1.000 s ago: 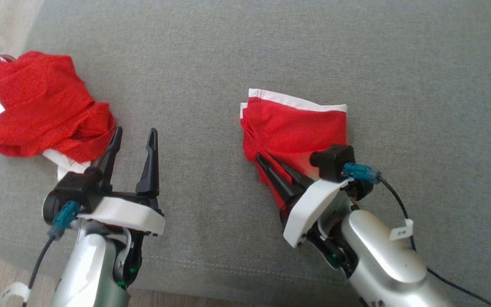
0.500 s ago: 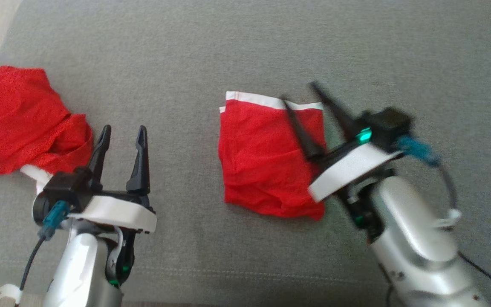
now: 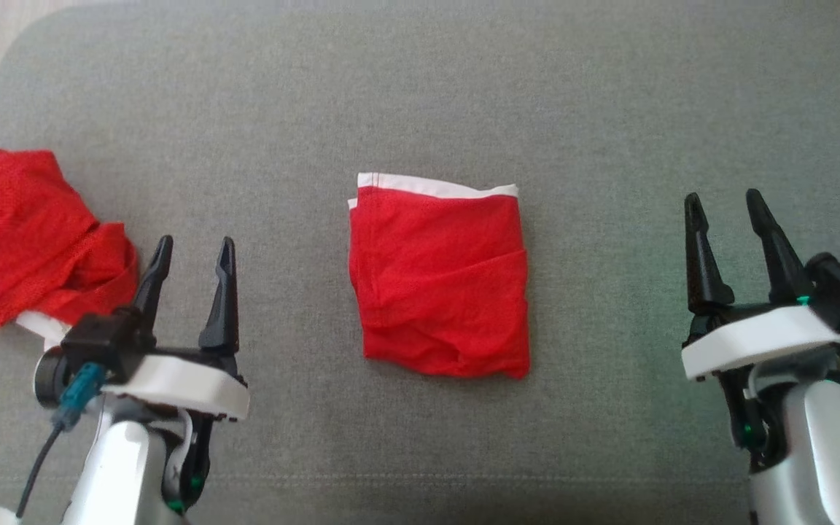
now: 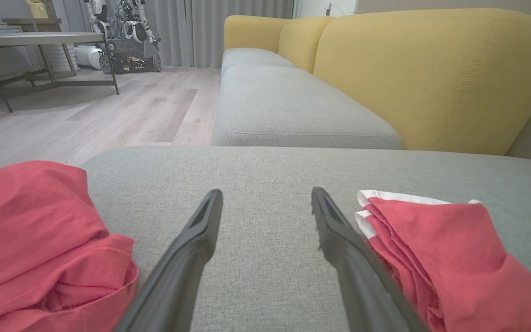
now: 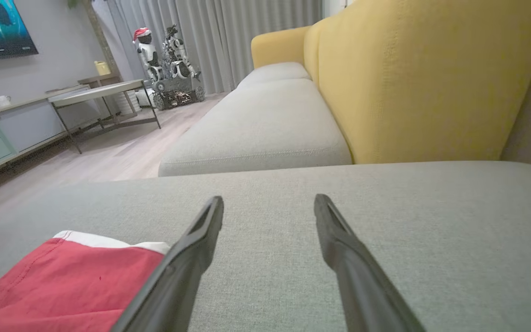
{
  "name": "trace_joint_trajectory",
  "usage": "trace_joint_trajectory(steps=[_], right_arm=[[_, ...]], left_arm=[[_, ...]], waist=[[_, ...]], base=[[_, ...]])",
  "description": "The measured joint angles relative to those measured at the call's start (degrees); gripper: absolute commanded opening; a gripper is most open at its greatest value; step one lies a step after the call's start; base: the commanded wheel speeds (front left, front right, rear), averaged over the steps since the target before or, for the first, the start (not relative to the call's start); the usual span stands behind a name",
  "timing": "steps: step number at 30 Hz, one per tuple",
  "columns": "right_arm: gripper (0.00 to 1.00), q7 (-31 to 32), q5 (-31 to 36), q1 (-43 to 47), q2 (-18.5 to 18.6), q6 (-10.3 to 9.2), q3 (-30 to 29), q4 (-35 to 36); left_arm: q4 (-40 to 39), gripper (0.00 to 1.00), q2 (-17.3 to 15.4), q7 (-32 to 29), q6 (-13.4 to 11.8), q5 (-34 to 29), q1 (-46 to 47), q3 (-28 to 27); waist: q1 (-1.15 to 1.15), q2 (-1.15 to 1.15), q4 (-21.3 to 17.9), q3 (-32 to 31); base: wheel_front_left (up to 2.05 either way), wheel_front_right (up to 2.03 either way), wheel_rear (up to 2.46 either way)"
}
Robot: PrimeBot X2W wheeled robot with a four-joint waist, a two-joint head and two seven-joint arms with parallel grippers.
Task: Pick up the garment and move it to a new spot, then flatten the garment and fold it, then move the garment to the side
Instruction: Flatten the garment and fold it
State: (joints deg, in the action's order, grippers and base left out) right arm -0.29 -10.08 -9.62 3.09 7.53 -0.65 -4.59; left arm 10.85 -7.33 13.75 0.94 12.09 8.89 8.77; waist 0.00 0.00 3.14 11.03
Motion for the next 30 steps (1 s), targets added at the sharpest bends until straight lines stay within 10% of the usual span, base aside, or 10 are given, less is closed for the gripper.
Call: trace_joint_trajectory(steps=[30], right_arm=[[1.0, 7.32, 1.51, 17.5, -0.57, 0.0, -1.68, 11.93]], left_arm=[[-7.84, 1.0, -2.27, -6.7, -1.77, -0.21, -14.61, 3.01]], waist=[[0.0, 0.0, 0.22, -12.92]], base=[[0.0, 0.0, 0.0]])
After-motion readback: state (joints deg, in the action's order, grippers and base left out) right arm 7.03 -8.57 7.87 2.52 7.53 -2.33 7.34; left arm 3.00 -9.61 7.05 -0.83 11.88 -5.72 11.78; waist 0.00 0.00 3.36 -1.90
